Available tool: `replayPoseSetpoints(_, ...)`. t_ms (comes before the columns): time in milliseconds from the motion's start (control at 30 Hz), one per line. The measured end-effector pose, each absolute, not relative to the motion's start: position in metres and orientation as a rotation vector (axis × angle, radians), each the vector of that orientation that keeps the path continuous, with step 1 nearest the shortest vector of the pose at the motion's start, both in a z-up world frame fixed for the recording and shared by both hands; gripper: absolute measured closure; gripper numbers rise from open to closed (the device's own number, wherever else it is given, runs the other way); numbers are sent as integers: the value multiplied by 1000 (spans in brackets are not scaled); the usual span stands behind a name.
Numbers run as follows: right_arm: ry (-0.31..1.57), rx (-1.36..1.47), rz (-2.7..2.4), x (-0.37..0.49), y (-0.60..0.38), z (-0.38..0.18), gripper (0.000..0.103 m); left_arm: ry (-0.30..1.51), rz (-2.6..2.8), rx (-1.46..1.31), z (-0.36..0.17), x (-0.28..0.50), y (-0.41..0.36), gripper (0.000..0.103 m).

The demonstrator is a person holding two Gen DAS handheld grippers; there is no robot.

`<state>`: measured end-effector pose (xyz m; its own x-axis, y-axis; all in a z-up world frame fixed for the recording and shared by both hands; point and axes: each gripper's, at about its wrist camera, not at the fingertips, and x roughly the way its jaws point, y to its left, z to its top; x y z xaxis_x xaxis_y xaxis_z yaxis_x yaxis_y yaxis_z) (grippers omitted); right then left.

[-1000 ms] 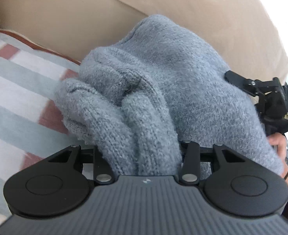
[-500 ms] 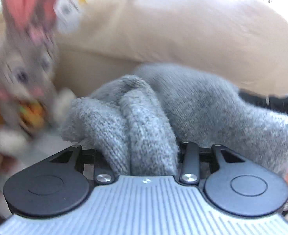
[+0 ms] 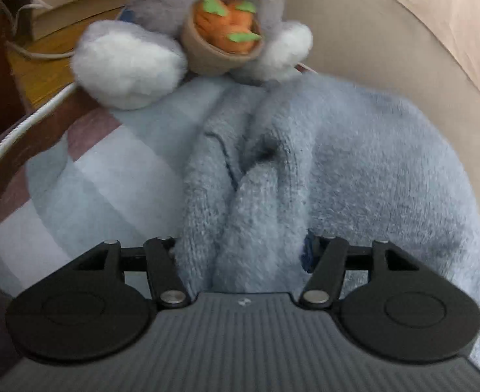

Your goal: Fold clothes

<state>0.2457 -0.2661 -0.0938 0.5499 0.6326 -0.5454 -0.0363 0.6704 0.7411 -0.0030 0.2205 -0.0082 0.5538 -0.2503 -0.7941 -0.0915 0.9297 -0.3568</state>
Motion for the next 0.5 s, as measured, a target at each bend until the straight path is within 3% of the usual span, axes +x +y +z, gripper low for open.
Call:
replayPoseSetpoints(67, 898, 780, 433, 237, -281, -92, 3, 980, -56, -350, -2, -11, 219, 43)
replayPoseSetpoints(200, 899, 1104, 349, 234, -308, -122, 2, 1006, 72, -268, 20, -7, 212, 46)
replayPoseSetpoints(333, 906, 1431, 310, 225, -322, -164, 2, 836, 8, -204, 83, -29, 196, 44)
replayPoseSetpoints(500, 839, 1481, 336, 235, -306, -171, 0, 737, -223, -182, 109, -3, 147, 34)
